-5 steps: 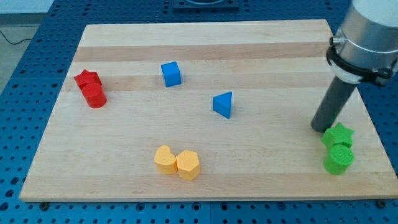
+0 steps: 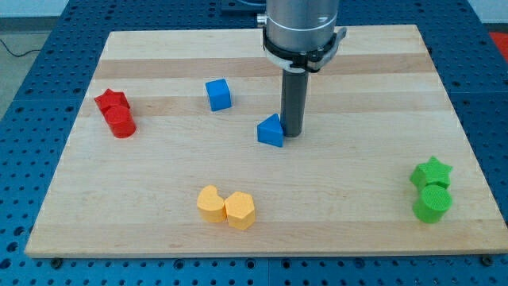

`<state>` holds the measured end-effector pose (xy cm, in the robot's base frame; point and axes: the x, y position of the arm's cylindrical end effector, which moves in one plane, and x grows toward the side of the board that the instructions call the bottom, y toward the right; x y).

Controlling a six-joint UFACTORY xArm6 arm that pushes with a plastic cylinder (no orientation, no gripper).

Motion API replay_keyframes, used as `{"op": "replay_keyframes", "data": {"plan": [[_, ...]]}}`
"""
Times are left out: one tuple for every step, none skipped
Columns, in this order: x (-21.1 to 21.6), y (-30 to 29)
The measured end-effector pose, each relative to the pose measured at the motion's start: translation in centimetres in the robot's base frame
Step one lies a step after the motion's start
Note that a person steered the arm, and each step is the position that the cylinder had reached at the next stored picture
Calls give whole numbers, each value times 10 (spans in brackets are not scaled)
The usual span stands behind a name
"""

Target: Keep blue blocks at center of the board

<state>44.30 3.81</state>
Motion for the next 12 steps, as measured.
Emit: {"op": "replay_keyframes", "data": {"plan": [[12, 12], [20, 13], [26, 13], [39, 12], [40, -1], [23, -17], [9, -25], [19, -25], [24, -31], [9, -36], [-6, -37], [5, -46]]}}
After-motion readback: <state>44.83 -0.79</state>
